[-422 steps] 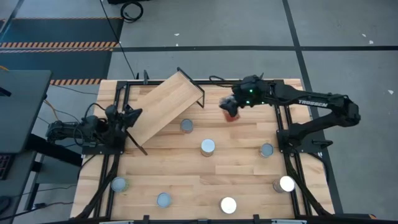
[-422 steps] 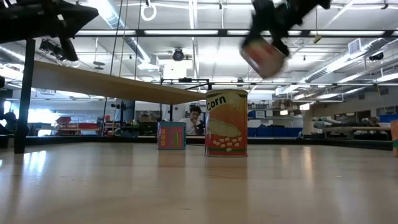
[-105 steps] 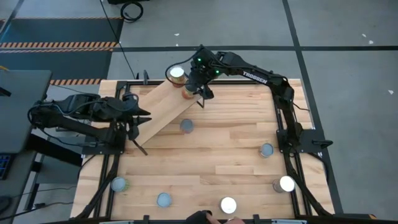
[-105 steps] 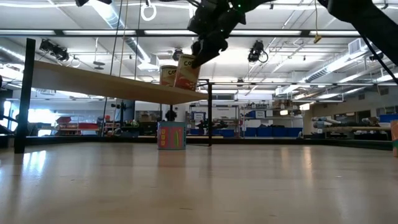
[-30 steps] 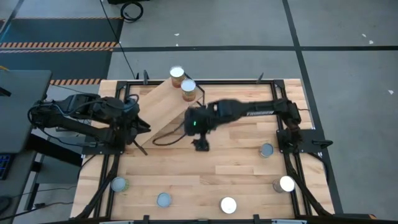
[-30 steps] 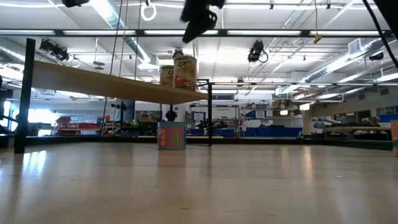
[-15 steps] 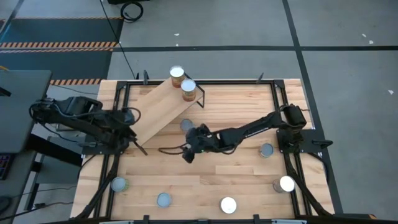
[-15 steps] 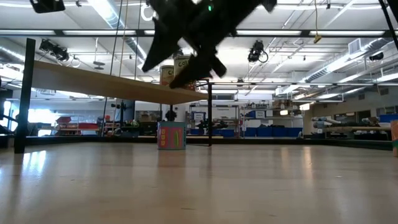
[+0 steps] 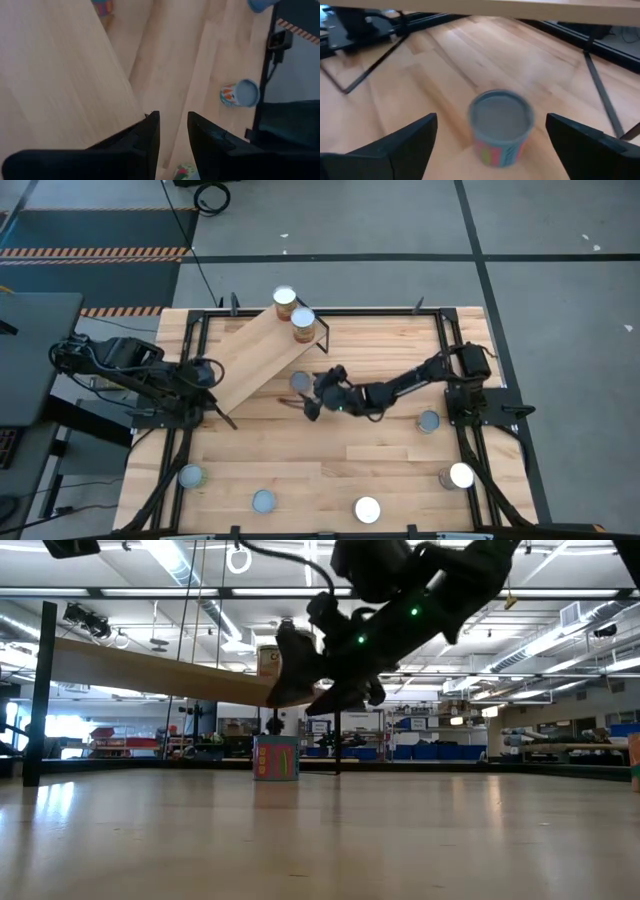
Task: Pick and place cans onto a shelf
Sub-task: Put the small canned corn on the shelf
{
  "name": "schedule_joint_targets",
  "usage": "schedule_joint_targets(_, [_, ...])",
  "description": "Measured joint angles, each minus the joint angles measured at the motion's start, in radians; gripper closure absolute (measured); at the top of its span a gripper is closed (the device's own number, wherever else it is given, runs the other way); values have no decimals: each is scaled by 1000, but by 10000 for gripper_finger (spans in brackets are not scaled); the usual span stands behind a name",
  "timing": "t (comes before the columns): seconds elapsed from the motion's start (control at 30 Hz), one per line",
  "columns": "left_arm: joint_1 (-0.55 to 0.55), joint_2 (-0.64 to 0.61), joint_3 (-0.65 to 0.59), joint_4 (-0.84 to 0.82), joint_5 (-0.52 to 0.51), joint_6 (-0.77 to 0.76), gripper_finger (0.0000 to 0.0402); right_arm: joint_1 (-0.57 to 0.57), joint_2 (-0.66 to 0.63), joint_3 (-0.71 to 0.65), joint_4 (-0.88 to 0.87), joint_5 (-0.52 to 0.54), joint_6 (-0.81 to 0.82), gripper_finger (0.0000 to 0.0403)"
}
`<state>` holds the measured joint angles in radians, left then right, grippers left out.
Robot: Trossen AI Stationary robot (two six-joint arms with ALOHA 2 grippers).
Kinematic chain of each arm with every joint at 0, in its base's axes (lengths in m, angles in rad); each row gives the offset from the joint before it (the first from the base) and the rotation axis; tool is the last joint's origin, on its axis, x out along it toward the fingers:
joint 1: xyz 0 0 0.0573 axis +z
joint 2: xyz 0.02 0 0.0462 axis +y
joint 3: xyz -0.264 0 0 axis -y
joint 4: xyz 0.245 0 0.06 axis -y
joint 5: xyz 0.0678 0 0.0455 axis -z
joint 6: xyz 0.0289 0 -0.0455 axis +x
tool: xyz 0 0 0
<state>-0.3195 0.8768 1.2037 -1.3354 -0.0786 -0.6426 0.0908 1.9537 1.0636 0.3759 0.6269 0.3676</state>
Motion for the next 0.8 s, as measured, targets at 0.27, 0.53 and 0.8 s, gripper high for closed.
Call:
schedule_joint_targets(0.27, [0, 0, 0, 0, -30, 24, 296, -117, 11, -2, 56, -270, -155, 7])
schedule_joint_targets(0.53, [0, 0, 0, 0, -74, 25, 296, -174, 28, -3, 97, -417, -265, 4])
schedule_joint_targets(0.8, [2, 0, 0, 0, -105, 26, 296, -181, 75, -7, 167, -401, -297, 5])
